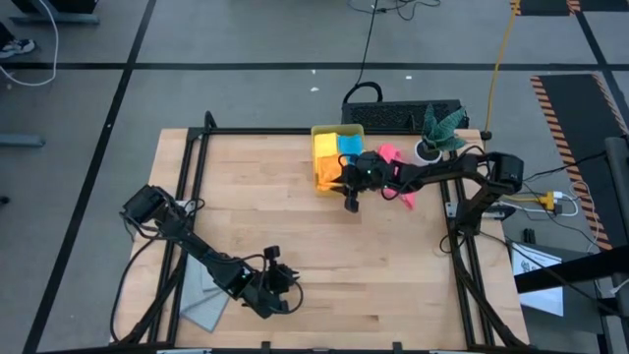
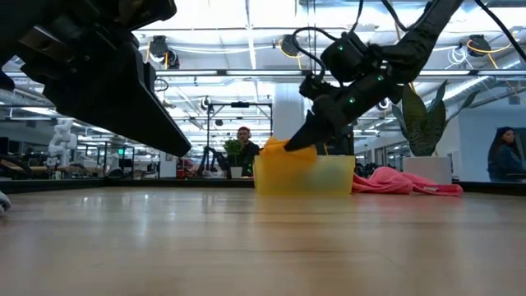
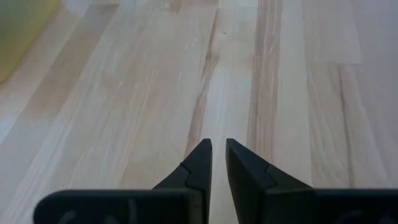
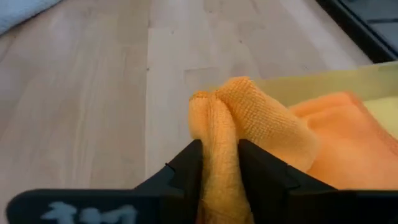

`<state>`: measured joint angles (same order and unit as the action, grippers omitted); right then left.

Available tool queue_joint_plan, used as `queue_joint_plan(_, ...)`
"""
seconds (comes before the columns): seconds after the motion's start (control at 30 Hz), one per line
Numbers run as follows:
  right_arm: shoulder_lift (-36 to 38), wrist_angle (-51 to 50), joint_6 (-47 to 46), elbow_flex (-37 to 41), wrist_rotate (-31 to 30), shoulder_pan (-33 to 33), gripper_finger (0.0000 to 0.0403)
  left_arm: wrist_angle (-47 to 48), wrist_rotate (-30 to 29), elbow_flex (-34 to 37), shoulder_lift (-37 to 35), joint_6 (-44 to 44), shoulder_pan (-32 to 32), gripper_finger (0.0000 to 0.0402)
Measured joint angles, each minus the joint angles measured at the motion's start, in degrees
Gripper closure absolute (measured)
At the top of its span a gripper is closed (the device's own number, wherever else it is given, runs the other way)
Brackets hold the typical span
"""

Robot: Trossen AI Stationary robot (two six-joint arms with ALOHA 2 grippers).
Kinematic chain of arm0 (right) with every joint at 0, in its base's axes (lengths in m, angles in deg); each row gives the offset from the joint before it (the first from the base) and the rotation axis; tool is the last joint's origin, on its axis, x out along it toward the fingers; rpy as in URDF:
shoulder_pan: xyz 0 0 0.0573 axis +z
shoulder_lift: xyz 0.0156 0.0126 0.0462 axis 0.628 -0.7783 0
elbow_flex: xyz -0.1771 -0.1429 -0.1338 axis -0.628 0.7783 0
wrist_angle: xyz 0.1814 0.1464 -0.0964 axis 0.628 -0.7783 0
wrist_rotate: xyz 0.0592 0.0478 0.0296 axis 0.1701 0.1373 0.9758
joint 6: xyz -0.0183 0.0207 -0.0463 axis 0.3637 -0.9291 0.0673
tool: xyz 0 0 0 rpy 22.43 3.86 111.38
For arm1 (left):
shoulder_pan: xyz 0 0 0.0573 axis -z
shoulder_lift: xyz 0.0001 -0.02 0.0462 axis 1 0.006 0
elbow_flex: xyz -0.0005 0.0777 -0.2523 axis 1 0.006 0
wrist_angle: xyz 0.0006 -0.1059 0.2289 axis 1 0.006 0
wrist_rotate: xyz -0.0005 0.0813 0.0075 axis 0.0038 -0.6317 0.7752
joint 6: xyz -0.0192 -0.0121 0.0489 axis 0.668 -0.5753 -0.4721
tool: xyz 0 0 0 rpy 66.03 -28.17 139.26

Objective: Fold microfiber towels
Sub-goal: Put the folded orange microfiber towel into the yellow bin

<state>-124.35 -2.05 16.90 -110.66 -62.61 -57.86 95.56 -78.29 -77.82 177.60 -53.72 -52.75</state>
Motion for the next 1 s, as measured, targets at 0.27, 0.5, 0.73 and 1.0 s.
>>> queue_joint_plan(0.27, 4.7, -7.2, 0.0, -1.8, 1.1, -0.6, 0.0271, -0.1, 0.0, 0.0, 0.0, -0.2, 0.0, 0.035)
queue_joint_plan(0.5, 6.7, -8.5, -4.3, -1.7, 1.3, -0.6, 0.028, -0.3, 0.0, 0.0, 0.0, -0.3, -0.1, 0.035)
queue_joint_plan(0.73, 2.7, -8.8, -3.6, -1.7, 1.5, -1.2, 0.0358, -0.5, 0.0, 0.0, 0.0, -0.6, -0.6, 0.035)
queue_joint_plan(1.0, -3.1, -8.5, 0.7, -6.2, 5.2, -4.3, 0.0393, -1.8, 0.1, 0.0, 0.0, -1.3, -2.3, 0.035)
